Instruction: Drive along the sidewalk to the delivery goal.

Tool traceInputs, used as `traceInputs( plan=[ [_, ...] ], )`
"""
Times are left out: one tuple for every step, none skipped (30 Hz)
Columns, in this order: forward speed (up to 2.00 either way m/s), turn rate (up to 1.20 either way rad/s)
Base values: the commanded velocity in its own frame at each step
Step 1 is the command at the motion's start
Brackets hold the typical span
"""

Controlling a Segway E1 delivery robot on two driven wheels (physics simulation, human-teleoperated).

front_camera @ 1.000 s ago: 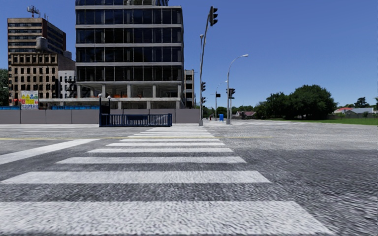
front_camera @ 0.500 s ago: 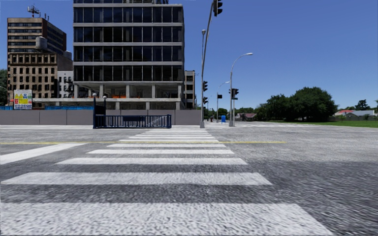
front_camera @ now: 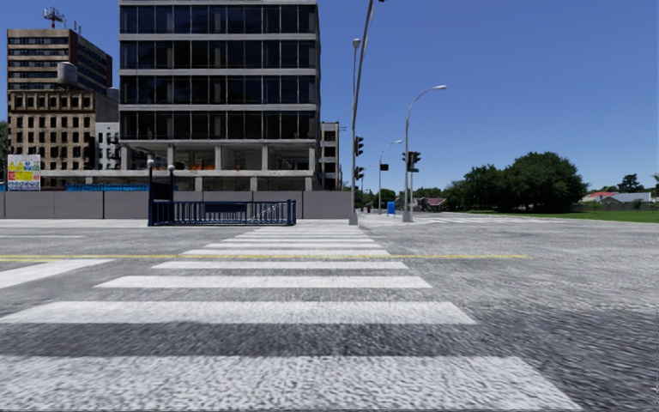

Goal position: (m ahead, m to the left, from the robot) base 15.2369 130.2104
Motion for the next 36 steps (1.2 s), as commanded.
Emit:
traceInputs(
  plan=[
    [2.00,0.00],
    [2.00,0.00],
    [2.00,0.00],
    [2.00,0.00],
    [2.00,0.00],
    [2.00,0.00],
    [2.00,0.00],
    [2.00,0.00],
    [2.00,0.00],
    [2.00,0.00],
    [2.00,0.00],
    [2.00,0.00],
    [2.00,0.00],
    [2.00,0.00],
    [2.00,0.00],
    [2.00,0.00],
    [2.00,0.00],
    [2.00,0.00],
    [2.00,0.00],
    [2.00,0.00],
    [2.00,0.00],
    [2.00,0.00],
    [2.00,0.00],
    [2.00,0.00],
    [2.00,0.00],
    [2.00,0.00],
    [2.00,0.00],
    [2.00,0.00],
    [2.00,0.00],
    [2.00,0.00],
    [2.00,0.00],
    [2.00,0.00],
    [2.00,0.00],
    [2.00,0.00],
    [2.00,0.00],
    [2.00,0.00]
  ],
)
